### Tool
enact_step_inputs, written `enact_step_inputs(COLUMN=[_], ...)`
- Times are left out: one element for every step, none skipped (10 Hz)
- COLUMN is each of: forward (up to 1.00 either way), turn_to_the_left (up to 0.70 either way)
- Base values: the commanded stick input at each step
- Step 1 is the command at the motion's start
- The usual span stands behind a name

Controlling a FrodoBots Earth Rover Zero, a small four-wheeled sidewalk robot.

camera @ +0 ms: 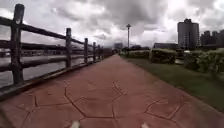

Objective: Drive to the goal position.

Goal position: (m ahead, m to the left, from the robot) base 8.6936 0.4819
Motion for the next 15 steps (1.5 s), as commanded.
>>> enact_step_inputs(forward=[0.70,0.70,0.70,0.70,0.70,0.70,0.70,0.70,0.70,0.70,0.70,0.70,0.70,0.70,0.70], turn_to_the_left=[0.00,0.00,0.00,0.00,0.00,0.00,0.00,0.00,0.00,0.00,0.00,0.00,0.00,0.00,0.00])
